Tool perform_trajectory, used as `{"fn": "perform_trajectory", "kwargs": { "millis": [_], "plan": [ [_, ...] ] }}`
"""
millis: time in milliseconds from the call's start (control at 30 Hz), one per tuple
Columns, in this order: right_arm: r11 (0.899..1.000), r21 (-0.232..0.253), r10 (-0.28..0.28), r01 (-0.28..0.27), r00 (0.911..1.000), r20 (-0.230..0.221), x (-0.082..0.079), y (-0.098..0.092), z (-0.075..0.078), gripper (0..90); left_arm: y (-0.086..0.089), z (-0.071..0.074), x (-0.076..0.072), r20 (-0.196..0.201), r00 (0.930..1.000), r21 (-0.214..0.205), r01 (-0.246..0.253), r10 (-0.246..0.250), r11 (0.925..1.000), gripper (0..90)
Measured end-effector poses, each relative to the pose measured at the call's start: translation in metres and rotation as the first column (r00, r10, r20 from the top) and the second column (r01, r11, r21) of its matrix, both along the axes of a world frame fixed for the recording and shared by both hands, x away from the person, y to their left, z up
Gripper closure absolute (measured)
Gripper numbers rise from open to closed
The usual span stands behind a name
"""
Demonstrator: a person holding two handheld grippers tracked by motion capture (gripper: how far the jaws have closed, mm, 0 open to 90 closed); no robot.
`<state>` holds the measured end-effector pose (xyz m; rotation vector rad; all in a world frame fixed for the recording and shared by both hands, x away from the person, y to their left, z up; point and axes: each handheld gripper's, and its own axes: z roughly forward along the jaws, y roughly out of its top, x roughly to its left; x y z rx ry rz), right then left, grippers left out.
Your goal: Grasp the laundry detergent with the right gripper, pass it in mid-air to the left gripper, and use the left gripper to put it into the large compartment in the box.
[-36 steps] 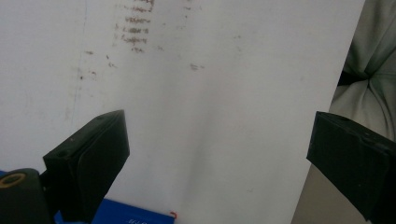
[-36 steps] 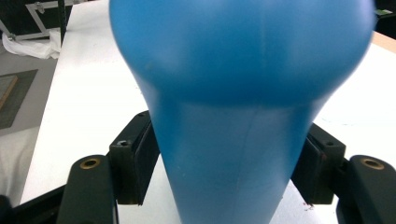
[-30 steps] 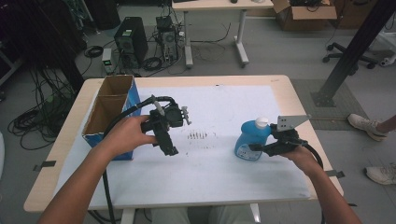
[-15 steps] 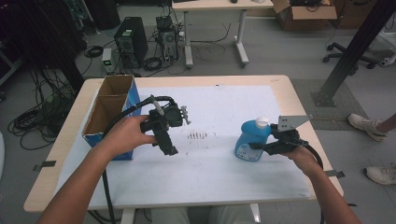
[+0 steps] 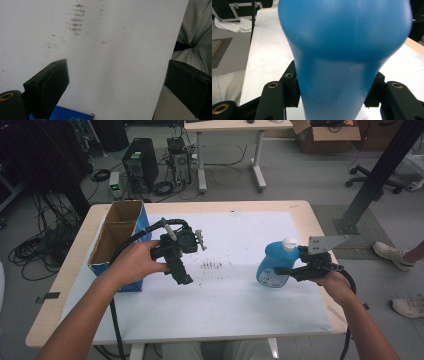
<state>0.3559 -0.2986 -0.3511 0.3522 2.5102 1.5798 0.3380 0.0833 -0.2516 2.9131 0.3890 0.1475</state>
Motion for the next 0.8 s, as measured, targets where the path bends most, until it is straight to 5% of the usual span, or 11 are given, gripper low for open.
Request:
{"fn": "perform_trajectory", "kwargs": {
  "millis": [800],
  "plan": [
    [0.999, -0.025, 0.036, -0.036, 0.9993, -0.011, -0.017, 0.007, 0.039, 44.5, -0.029, 0.045, -0.010, 0.027, 0.9977, -0.034, 0.062, -0.061, 0.9975, 5.8]
  ]
}}
